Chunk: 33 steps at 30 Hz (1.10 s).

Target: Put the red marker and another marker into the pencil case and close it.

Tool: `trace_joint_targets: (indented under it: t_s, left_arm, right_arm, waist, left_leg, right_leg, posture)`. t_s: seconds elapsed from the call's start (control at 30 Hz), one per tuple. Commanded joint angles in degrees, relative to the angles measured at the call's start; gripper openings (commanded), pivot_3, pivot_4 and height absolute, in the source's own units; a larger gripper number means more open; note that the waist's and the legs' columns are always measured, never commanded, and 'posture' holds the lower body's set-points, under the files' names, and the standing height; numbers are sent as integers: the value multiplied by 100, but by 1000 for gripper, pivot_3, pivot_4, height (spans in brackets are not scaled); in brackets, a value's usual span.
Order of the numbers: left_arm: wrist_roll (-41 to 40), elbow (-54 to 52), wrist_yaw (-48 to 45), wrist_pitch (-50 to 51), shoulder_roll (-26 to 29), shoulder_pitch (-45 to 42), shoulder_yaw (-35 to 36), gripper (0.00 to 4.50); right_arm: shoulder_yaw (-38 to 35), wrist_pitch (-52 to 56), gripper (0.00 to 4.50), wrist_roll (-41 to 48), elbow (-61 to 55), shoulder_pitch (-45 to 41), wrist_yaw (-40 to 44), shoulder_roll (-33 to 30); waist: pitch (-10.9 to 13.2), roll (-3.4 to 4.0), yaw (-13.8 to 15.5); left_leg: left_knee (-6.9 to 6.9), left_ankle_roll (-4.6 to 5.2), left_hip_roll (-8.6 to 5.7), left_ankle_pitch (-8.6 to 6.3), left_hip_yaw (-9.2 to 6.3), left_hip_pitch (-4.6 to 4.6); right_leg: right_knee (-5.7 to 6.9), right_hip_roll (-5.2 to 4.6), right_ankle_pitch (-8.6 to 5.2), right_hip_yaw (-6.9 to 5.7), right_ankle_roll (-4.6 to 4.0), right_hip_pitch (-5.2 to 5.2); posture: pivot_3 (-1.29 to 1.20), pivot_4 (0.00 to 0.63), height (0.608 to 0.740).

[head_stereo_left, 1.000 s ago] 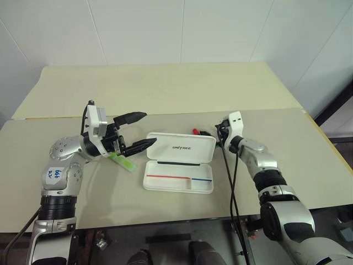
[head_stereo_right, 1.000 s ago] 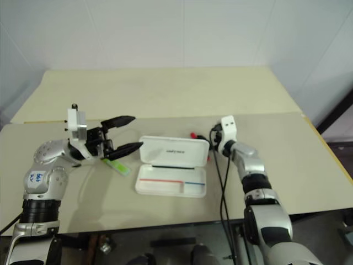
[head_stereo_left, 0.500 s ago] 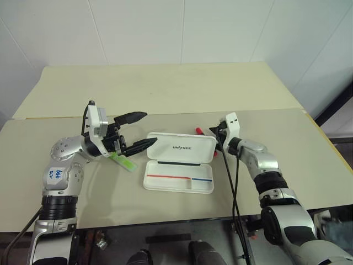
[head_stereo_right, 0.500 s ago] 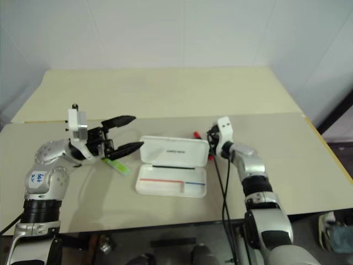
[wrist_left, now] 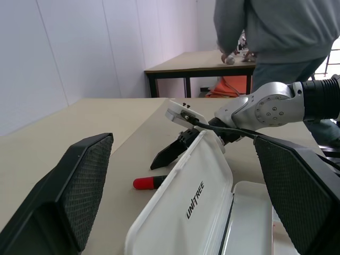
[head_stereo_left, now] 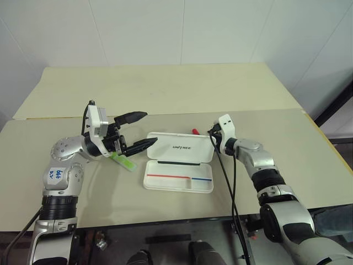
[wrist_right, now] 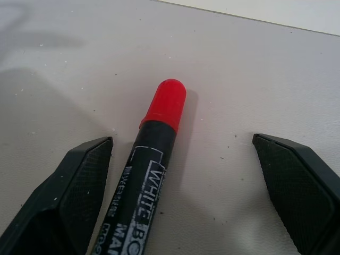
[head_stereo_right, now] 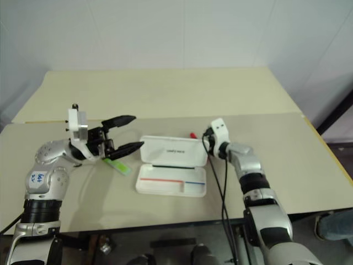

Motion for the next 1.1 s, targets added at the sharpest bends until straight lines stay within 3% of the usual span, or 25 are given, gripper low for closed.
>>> trace_joint_targets:
  t_s: [0.03, 0.13, 0.23, 0.47, 0.6, 1.1]
  left_arm:
    - [-33, -14, 29, -89, 16, -149, 44, 4500]
    - [-37, -11, 29, -91, 22, -148, 45, 4500]
    - [-34, -8, 33, -99, 19, -151, 44, 4500]
    - [-44, 14, 12, -102, 24, -159, 46, 4500]
    - [-45, 43, -14, -104, 30, -176, 42, 4500]
    - [-20, 199, -60, -182, 8, -305, 14, 4500]
  right_arm:
    - [-6, 57, 4476, -61, 106, -29, -96, -69]
    - [-9, 90, 4476, -55, 119, -32, -107, -62]
    - [-11, 111, 3968, -56, 140, -33, -133, -61]
    - [18, 73, 1578, -112, 230, -21, -239, -100]
    - [7, 33, 529, -110, 269, -36, -266, -123]
    - [-163, -393, 522, -49, 534, -218, -374, -295]
  waist:
    - [0, 0, 0]
    - [-1, -1, 0]
    - [-1, -1, 1]
    - [-4, -6, 0]
    - [-8, -14, -2]
    - [-13, -21, 9]
  left_leg:
    - [0, 0, 0, 0, 0, 0]
    - [0, 0, 0, 0, 0, 0]
    - [0, 0, 0, 0, 0, 0]
    - [-4, 0, 0, 0, -1, 1]
    - [2, 1, 0, 1, -2, 9]
    - [8, 7, -5, 4, -4, 8]
  right_leg:
    - [0, 0, 0, 0, 0, 0]
    - [0, 0, 0, 0, 0, 0]
    - [0, 0, 0, 0, 1, 1]
    - [-4, 0, 0, 0, 0, 2]
    - [-2, 0, 2, 0, 2, 11]
    - [-2, -4, 9, 0, 8, 15]
  posture:
    - [0, 150, 740]
    - [0, 150, 740]
    - [0, 150, 740]
    - [0, 150, 740]
    - [0, 150, 740]
    - [0, 150, 740]
